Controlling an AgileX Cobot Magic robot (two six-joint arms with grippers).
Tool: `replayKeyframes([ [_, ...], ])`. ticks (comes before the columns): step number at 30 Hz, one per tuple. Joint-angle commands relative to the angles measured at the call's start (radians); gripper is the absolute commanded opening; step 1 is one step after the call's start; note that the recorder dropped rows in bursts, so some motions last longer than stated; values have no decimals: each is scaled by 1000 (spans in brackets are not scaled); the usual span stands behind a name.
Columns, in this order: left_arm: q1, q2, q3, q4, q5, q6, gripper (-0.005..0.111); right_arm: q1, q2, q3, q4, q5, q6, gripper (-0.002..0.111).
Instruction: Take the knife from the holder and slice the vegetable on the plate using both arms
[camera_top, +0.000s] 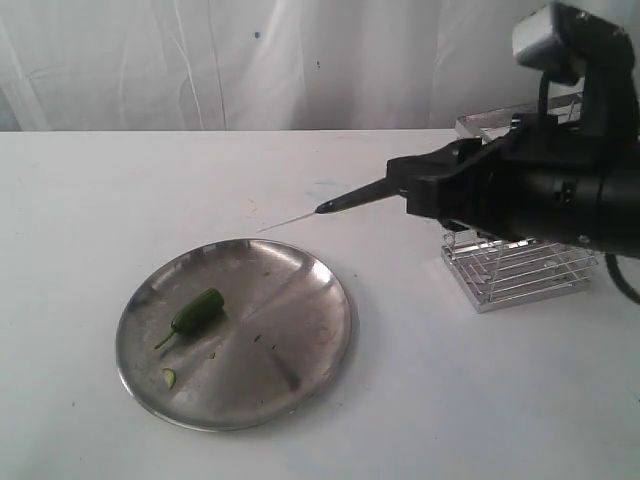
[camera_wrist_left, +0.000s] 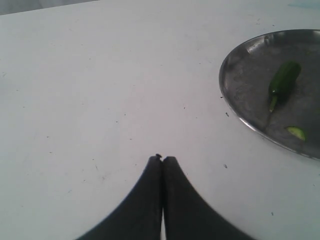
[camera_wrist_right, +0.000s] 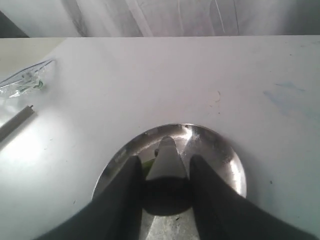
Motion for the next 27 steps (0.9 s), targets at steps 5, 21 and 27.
replayKeyframes([
  [5,-6,-4,1,-9,-2,2,0,3,204,45,219,157,-514,0],
  [21,-6,-4,1,-9,-2,2,0,3,223,51,219,117,-433,0],
  [27,-6,-4,1,-9,-2,2,0,3,171,51,219,154,-433,0],
])
